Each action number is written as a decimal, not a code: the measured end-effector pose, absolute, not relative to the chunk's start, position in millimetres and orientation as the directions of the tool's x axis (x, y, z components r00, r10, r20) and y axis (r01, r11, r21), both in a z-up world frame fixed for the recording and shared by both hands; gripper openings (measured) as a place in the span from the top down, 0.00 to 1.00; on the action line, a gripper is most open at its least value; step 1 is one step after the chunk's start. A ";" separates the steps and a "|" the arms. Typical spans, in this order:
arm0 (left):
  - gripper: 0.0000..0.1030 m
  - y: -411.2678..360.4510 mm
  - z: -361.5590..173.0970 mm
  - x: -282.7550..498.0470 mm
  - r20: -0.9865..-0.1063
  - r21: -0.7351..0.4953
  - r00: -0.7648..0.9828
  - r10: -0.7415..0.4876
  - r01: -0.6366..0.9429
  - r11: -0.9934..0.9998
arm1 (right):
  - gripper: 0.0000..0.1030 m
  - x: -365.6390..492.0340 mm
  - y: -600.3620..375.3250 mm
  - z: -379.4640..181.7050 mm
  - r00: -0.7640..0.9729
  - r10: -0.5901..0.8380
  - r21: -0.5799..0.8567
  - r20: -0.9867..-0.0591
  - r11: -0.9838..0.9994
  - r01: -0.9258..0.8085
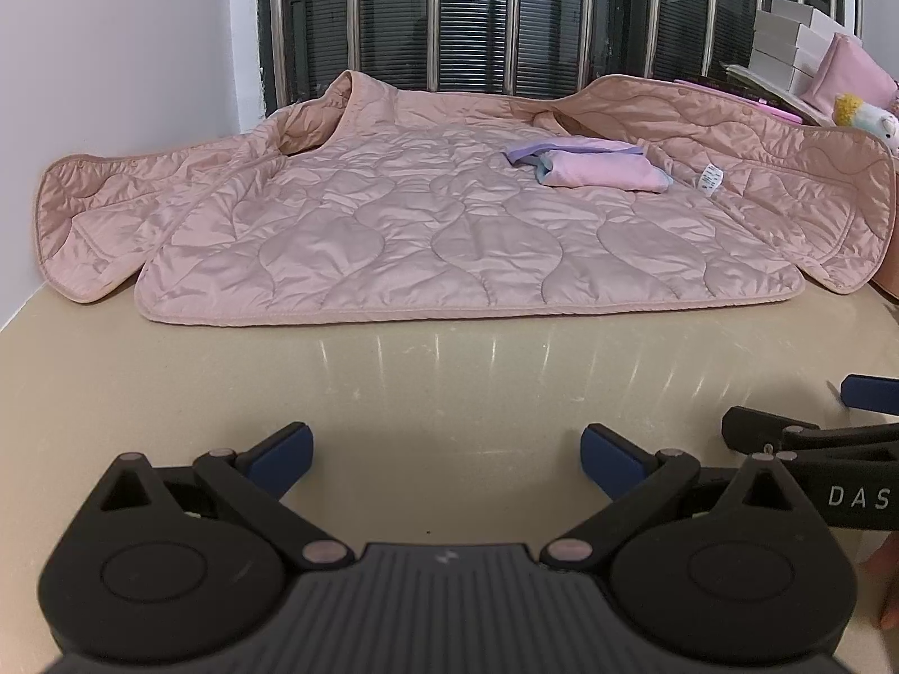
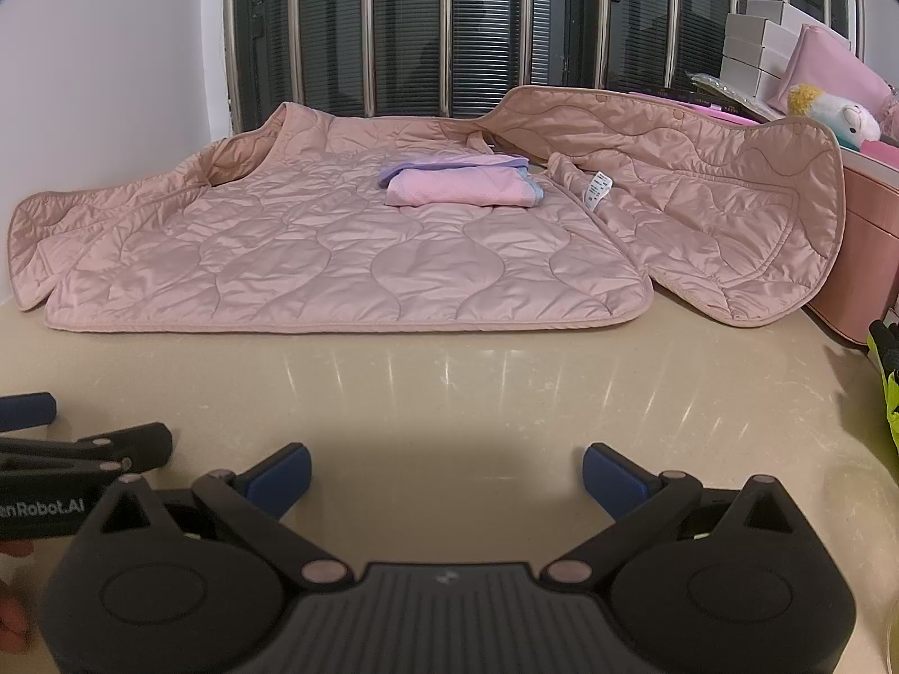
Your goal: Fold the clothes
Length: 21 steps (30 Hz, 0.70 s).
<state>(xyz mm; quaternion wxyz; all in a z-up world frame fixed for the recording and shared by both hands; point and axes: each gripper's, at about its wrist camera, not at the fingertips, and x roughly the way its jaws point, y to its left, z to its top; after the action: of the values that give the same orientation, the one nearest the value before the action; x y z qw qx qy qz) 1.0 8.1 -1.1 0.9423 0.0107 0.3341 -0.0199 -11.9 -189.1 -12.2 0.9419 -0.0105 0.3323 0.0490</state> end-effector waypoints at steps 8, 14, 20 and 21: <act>0.01 7.1 -1.1 1.2 -0.630 0.007 0.776 -0.020 0.031 0.999 | 0.00 -11.9 -189.1 -12.0 0.774 0.085 0.014 -0.627 0.995 -0.098; 0.01 7.7 -1.1 1.4 -0.630 0.007 0.776 -0.020 0.031 0.999 | 0.00 -11.9 -189.0 -12.1 0.774 0.085 0.015 -0.627 0.995 -0.098; 0.01 7.4 -1.2 1.3 -0.630 0.007 0.776 -0.019 0.030 1.000 | 0.00 -11.8 -189.1 -12.1 0.774 0.085 0.015 -0.627 0.995 -0.098; 0.01 7.4 -1.2 1.3 -0.630 0.007 0.776 -0.019 0.031 1.000 | 0.00 -11.8 -189.1 -12.1 0.774 0.085 0.015 -0.627 0.995 -0.097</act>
<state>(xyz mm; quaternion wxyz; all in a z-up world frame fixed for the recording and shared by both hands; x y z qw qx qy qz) 1.3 7.4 -1.2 0.9423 0.0086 0.3344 -0.0131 -11.8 -189.1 -12.1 0.9418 -0.0092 0.3325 0.0485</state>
